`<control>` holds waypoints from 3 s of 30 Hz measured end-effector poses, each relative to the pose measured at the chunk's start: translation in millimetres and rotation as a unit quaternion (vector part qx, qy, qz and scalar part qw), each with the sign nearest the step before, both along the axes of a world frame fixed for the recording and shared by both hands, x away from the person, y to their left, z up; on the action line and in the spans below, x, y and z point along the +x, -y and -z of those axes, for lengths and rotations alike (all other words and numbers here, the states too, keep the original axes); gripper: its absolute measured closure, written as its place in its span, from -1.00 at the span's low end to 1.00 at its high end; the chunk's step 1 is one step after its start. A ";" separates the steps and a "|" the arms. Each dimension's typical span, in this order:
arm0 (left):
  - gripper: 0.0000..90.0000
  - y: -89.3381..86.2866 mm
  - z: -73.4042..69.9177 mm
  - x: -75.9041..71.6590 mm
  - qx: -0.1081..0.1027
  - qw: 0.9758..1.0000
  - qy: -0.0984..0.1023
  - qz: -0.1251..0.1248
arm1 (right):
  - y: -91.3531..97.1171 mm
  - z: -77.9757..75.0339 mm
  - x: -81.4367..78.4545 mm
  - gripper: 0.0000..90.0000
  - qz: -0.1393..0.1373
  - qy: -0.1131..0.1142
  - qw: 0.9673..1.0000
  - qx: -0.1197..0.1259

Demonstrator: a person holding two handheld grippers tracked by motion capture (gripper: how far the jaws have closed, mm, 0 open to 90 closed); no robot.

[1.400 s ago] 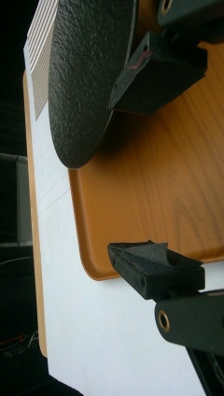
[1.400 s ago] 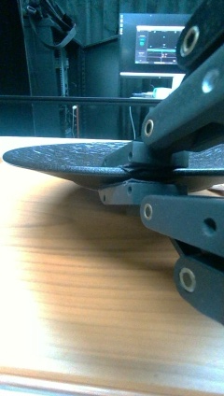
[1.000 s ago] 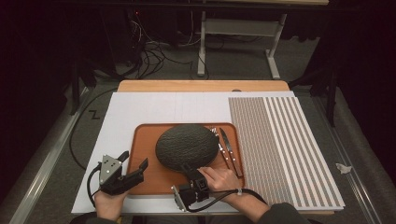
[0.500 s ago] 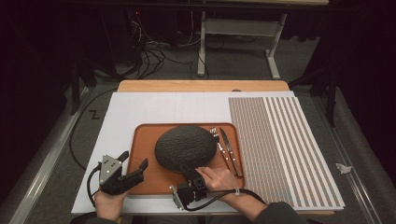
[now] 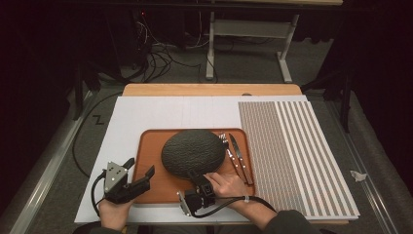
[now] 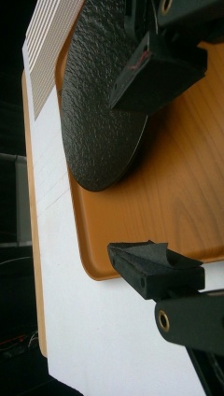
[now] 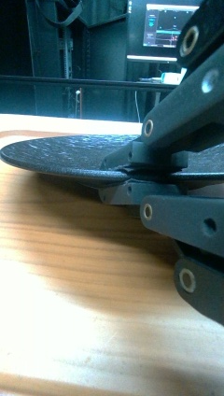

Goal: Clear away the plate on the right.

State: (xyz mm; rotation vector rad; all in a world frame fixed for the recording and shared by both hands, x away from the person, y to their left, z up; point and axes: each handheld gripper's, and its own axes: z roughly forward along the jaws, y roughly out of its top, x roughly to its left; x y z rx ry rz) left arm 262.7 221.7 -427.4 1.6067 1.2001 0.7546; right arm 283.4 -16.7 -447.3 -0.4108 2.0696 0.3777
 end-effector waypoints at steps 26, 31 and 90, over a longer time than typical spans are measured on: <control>-0.42 0.2 0.1 0.1 0.001 1.000 0.000 0.000 | -2.6 5.7 6.5 0.85 -0.004 -0.017 1.000 -0.013; -0.42 0.0 0.1 0.1 0.000 1.000 0.000 0.000 | -2.4 6.3 7.4 0.82 -0.005 -0.028 1.000 -0.011; -0.42 -0.1 0.4 0.4 0.000 1.000 -0.003 -0.002 | 29.0 -3.4 -6.2 0.62 0.004 -0.059 0.998 0.012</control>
